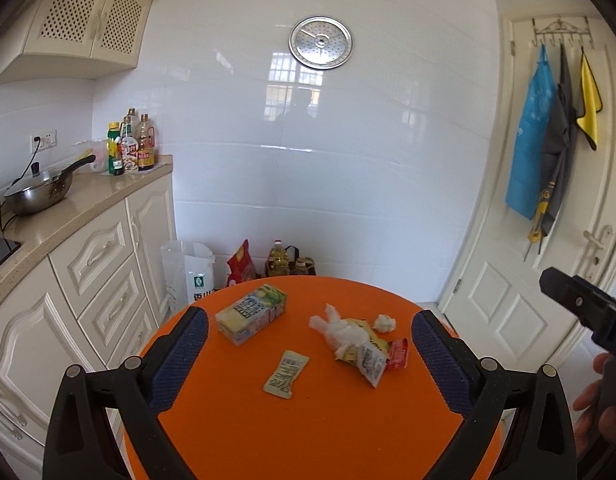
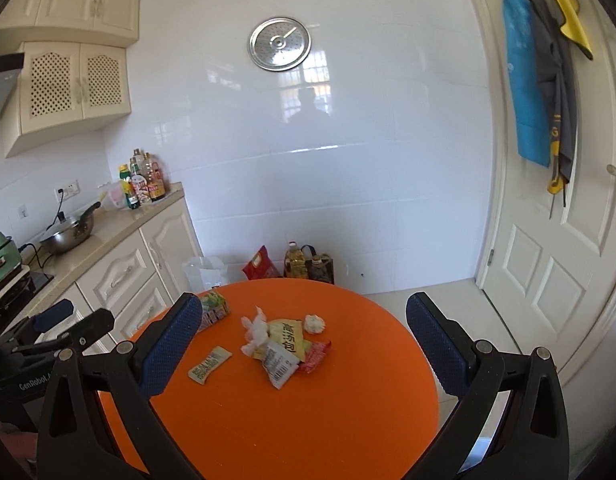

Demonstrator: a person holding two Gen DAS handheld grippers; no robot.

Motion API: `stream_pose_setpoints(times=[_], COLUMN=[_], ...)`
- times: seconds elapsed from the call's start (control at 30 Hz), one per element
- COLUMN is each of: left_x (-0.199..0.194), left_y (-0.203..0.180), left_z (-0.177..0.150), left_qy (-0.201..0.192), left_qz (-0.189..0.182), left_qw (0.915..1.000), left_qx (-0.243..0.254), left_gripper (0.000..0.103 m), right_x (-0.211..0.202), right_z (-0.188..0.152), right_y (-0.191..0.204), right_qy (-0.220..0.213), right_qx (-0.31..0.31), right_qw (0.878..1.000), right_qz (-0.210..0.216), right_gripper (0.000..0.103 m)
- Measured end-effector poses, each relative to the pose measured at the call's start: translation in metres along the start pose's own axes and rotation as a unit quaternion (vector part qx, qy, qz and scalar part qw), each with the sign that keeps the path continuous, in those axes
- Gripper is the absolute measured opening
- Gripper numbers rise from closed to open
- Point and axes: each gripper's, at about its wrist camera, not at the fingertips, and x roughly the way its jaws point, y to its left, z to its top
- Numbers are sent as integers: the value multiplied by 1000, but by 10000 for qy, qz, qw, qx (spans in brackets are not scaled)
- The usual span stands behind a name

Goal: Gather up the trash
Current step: 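Return both tools from the bucket to the orange table, then grasp the red wrapper with the right gripper while the left gripper grasps the pale sachet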

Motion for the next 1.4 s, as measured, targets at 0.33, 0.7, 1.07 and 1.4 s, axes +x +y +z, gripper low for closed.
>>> stream_pose_setpoints(times=[0.33, 0.7, 1.07, 1.4], left_x=[62, 208, 341, 400], left_y=[0, 16, 13, -22], left_z=[-1, 5, 7, 25], left_qy=[582, 1603, 2332, 2202], left_qz=[103, 236, 211, -183], left_qw=[9982, 9867, 9716, 9718], left_qx=[2, 131, 335, 829], left_gripper=[100, 99, 85, 25], right_x=[51, 135, 207, 256], right_z=[-19, -59, -90, -110], right_y=[-9, -26, -39, -36], right_qy=[696, 1680, 2359, 2684], right_qx=[-3, 17, 205, 180], right_qw=[9974, 9853, 9707, 9620], right_qz=[-167, -312, -419, -474], right_gripper=[103, 103, 97, 70])
